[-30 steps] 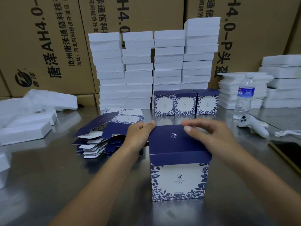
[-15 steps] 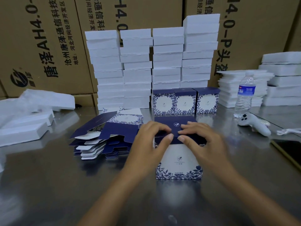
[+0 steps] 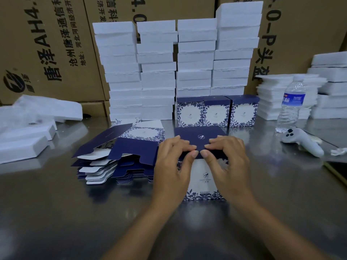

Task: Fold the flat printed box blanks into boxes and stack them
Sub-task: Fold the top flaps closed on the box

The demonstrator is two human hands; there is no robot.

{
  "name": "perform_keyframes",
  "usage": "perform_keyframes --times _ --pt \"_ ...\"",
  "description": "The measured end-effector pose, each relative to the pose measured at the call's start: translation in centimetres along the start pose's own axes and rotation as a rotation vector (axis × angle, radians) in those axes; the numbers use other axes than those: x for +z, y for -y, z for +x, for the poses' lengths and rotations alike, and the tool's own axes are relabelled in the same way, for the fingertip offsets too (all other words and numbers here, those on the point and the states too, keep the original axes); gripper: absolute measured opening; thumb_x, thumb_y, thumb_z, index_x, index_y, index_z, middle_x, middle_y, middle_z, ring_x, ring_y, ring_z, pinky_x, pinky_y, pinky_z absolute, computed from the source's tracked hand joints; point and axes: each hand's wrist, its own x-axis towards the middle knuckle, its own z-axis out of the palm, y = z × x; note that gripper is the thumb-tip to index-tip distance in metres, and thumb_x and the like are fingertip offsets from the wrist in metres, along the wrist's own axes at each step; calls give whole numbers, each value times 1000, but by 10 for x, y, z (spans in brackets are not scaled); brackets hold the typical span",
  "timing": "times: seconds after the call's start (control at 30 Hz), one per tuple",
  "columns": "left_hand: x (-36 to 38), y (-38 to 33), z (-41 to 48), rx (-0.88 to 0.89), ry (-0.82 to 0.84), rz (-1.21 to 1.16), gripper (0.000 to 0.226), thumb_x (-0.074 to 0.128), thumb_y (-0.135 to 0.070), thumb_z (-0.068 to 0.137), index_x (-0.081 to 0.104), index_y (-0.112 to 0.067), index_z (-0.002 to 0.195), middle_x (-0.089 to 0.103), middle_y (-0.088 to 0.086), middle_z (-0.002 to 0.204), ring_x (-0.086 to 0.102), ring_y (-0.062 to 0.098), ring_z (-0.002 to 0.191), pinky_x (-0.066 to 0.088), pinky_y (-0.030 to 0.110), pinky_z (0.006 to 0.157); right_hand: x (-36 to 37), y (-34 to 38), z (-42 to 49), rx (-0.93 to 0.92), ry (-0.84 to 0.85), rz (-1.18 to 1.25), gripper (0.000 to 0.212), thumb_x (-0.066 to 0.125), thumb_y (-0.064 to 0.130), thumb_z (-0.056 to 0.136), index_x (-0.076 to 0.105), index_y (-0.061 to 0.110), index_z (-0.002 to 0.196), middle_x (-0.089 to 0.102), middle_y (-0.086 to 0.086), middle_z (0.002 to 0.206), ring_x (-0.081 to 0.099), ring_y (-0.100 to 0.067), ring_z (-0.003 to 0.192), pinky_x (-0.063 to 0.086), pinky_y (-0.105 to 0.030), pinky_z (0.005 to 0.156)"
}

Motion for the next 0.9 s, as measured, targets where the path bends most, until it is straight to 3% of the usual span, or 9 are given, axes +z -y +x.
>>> perform_keyframes --times 0.1,0.33,0.4,0.5,0.6,0.77,0.9 --pt "2 2 1 37 -36 22 12 61 -20 87 68 -10 87 54 -13 96 49 4 109 33 6 92 0 2 1 6 -21 8 9 68 18 79 67 10 81 60 4 90 54 -18 96 36 -10 88" --pt "-4 6 3 71 24 7 22 54 -31 89 68 -15 95 60 -13 103 52 4 113 37 10 93 -10 -4 6 -72 30 -2 13 68 19 81 72 8 87 66 1 94 60 -15 96 43 -18 91" --pt "-10 10 4 70 77 20 24 51 -31 93 66 -18 105 56 -23 110 50 -3 116 36 8 95 -15 -9 7 -156 43 -47 17 64 18 84 73 7 93 66 2 101 63 -15 99 46 -24 93" --pt "-17 14 4 16 127 -4 20 47 -28 95 57 -27 112 51 -32 115 48 -13 113 36 7 94 -20 -9 7 -142 32 -82 22 65 21 84 73 6 98 64 1 111 63 -14 101 48 -25 94" --pt "-19 14 4 16 112 -35 17 50 -22 93 61 -16 105 55 -24 113 51 -11 111 38 9 95 -20 -2 4 -45 33 -66 22 68 21 82 73 6 97 65 -5 114 62 -15 103 48 -25 93" --pt "-17 11 5 24 76 -65 16 53 -14 90 65 -7 99 59 -20 106 55 -2 112 38 10 97 -18 4 8 -14 30 10 9 71 6 78 73 3 87 66 -2 94 64 -23 95 47 -24 91" --pt "-18 11 5 14 73 -79 18 53 -15 90 66 -7 100 60 -21 107 54 0 115 38 10 98 -20 -2 8 14 68 55 13 69 18 80 72 13 91 65 1 101 61 -19 101 44 -24 93"
